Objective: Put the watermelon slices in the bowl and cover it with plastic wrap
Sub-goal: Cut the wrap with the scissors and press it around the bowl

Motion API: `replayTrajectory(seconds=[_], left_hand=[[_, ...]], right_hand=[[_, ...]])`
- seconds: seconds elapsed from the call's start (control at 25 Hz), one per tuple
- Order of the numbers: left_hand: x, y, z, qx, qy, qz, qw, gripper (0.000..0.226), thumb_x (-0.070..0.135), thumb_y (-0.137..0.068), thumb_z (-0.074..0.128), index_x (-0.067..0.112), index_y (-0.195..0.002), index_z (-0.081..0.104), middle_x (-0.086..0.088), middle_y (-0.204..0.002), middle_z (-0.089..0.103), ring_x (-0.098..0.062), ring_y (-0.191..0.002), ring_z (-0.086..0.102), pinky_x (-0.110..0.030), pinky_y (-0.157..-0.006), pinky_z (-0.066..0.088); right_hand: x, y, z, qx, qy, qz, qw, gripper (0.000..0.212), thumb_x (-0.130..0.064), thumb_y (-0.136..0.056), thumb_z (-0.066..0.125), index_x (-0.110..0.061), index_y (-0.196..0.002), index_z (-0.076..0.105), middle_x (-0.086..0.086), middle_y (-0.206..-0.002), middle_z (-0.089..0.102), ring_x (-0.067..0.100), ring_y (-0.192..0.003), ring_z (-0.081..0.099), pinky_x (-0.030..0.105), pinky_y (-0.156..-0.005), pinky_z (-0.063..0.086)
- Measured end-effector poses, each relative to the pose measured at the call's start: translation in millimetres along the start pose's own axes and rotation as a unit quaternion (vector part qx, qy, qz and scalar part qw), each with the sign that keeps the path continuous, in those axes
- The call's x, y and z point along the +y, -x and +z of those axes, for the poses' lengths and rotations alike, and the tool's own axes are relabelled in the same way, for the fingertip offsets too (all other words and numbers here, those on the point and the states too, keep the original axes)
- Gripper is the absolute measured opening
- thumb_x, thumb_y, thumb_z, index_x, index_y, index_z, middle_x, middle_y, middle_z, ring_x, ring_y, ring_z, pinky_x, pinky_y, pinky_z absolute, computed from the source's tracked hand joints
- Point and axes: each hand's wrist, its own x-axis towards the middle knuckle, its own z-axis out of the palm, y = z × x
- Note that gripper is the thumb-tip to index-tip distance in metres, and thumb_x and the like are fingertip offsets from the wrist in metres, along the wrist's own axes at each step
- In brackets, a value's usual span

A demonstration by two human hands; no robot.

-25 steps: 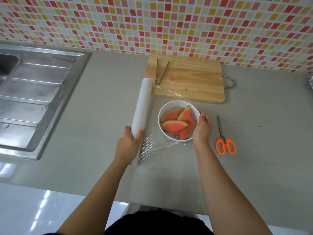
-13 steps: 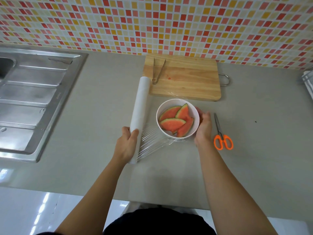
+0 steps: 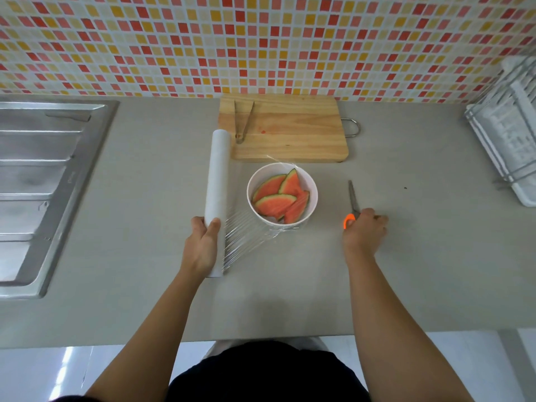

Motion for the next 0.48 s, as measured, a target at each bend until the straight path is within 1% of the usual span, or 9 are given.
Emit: replayTrajectory(seconds=[0.08, 0.16, 0.28, 0.32, 0.36, 0.4, 0.44, 0.48], left_hand=[[-1.2, -0.1, 0.0, -0.001, 0.009, 0.003, 1.0, 0.027, 0.043, -0.095, 0.04, 0.018, -0.104, 0.041, 0.001, -0.09, 0.056, -0.029, -0.088, 0.054, -0.042, -0.08, 0.044], [-2.3, -0.5, 0.6, 0.0, 0.011, 0.01, 1.0, 0.026, 0.043, -0.095, 0.04, 0.018, -0.103, 0.041, 0.004, -0.088, 0.055, -0.028, -0.087, 0.054, -0.04, -0.077, 0.042], [-6.2, -2.7, 1.0, 0.001, 0.014, 0.012, 1.0, 0.026, 0.044, -0.094, 0.04, 0.019, -0.1, 0.041, 0.006, -0.086, 0.055, -0.026, -0.085, 0.053, -0.038, -0.074, 0.04], [-7.7, -3.1, 0.8, 0.0, 0.015, 0.012, 1.0, 0.026, 0.045, -0.094, 0.041, 0.019, -0.1, 0.041, 0.006, -0.086, 0.055, -0.025, -0.084, 0.053, -0.038, -0.074, 0.04], [-8.7, -3.8, 1.0, -0.001, 0.018, 0.013, 1.0, 0.026, 0.045, -0.094, 0.041, 0.02, -0.099, 0.041, 0.007, -0.087, 0.055, -0.024, -0.084, 0.054, -0.038, -0.073, 0.04], [-9.2, -3.9, 0.9, -0.001, 0.019, 0.013, 1.0, 0.026, 0.046, -0.094, 0.041, 0.02, -0.099, 0.041, 0.007, -0.087, 0.055, -0.023, -0.083, 0.054, -0.037, -0.073, 0.039], [-9.6, -3.7, 0.3, -0.001, 0.018, 0.015, 1.0, 0.026, 0.046, -0.093, 0.041, 0.021, -0.1, 0.041, 0.008, -0.087, 0.055, -0.021, -0.083, 0.055, -0.037, -0.073, 0.04], [-9.3, -3.6, 0.2, -0.003, 0.017, 0.017, 1.0, 0.026, 0.046, -0.093, 0.04, 0.021, -0.1, 0.041, 0.008, -0.088, 0.055, -0.019, -0.082, 0.055, -0.037, -0.073, 0.04]], right_hand=[[-1.4, 0.1, -2.0, -0.009, -0.002, -0.008, 1.0, 0.028, -0.003, -0.089, 0.048, 0.004, -0.116, 0.048, 0.031, -0.122, 0.043, 0.046, -0.107, 0.045, 0.045, -0.092, 0.036], [-8.7, 6.2, -5.8, -0.024, -0.039, -0.019, 0.999, 0.035, -0.004, -0.091, 0.044, -0.001, -0.125, 0.045, 0.032, -0.12, 0.043, 0.046, -0.108, 0.044, 0.043, -0.092, 0.036], [-20.2, 29.6, -15.4, -0.017, -0.126, -0.063, 0.99, 0.043, -0.007, -0.093, 0.04, -0.008, -0.135, 0.037, 0.029, -0.109, 0.052, 0.042, -0.101, 0.049, 0.038, -0.082, 0.038], [-22.0, 39.0, -18.2, -0.022, -0.155, -0.075, 0.985, 0.044, -0.008, -0.093, 0.039, -0.01, -0.137, 0.035, 0.025, -0.105, 0.057, 0.039, -0.098, 0.052, 0.035, -0.077, 0.038], [-23.5, 48.2, -20.6, -0.039, -0.194, -0.08, 0.977, 0.045, -0.009, -0.093, 0.037, -0.012, -0.138, 0.033, 0.017, -0.099, 0.061, 0.034, -0.095, 0.055, 0.032, -0.074, 0.037], [-25.1, 58.5, -22.5, -0.07, -0.24, -0.078, 0.965, 0.046, -0.011, -0.094, 0.037, -0.016, -0.14, 0.031, 0.006, -0.092, 0.063, 0.027, -0.089, 0.058, 0.029, -0.072, 0.038], [-27.4, 69.3, -24.0, -0.106, -0.285, -0.077, 0.95, 0.046, -0.015, -0.095, 0.038, -0.022, -0.14, 0.03, -0.004, -0.084, 0.062, 0.016, -0.081, 0.059, 0.028, -0.069, 0.04], [-29.8, 78.7, -24.2, -0.139, -0.318, -0.081, 0.934, 0.045, -0.019, -0.095, 0.039, -0.028, -0.138, 0.03, -0.011, -0.079, 0.059, 0.005, -0.072, 0.057, 0.026, -0.065, 0.04]])
